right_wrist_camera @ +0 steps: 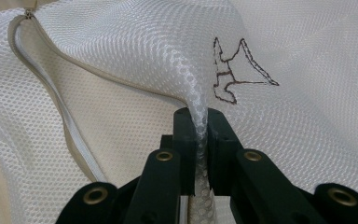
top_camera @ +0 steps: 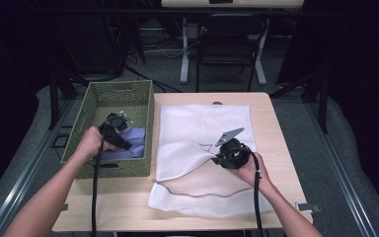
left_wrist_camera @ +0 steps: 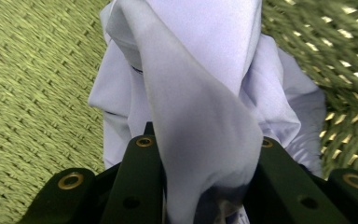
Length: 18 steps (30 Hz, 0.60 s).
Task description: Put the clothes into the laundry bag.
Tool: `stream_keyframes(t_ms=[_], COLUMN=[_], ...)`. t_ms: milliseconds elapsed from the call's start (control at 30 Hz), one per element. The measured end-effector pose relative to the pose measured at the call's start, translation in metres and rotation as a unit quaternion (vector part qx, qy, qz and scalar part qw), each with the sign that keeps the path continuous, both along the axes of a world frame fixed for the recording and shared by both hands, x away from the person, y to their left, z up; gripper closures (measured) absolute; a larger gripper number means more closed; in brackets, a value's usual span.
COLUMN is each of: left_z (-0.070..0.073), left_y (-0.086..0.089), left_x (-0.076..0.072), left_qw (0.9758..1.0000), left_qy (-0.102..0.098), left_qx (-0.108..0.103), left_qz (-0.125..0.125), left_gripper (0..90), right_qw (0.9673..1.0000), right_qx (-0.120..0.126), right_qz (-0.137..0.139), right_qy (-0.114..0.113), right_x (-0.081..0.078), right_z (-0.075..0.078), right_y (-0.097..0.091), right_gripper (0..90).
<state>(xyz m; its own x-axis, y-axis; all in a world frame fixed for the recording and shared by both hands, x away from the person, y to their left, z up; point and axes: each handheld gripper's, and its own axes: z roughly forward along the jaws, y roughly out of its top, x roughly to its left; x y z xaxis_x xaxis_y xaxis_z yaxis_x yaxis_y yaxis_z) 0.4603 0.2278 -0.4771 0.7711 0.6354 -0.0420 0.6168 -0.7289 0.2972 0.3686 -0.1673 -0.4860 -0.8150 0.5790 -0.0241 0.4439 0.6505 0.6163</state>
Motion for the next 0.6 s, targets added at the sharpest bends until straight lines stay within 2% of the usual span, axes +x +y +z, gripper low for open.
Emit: stream_keyframes(t_ms=[200, 300, 433, 600], left_z=[0.007, 0.011, 0.015, 0.027], left_y=[0.003, 0.006, 0.008, 0.011], left_x=[-0.003, -0.003, -0.004, -0.007], left_qw=[0.9999, 0.9996, 0.9996, 0.9992], left_qy=[-0.011, -0.011, -0.011, -0.023], left_qx=[-0.010, -0.025, -0.026, -0.031], left_qz=[0.001, 0.003, 0.002, 0.004], left_gripper=[75.7, 75.7, 75.7, 76.1], right_qw=[1.0000, 1.0000, 1.0000, 1.0000], right_qx=[-0.002, 0.000, 0.001, -0.001], right_qz=[0.000, -0.004, -0.003, -0.001], right_qy=[-0.002, -0.002, -0.003, -0.004], right_x=[0.000, -0.001, -0.002, -0.001], right_z=[0.000, 0.001, 0.001, 0.001], right_y=[0.001, 0.000, 0.000, 0.000], right_gripper=[84.1, 84.1, 84.1, 84.3])
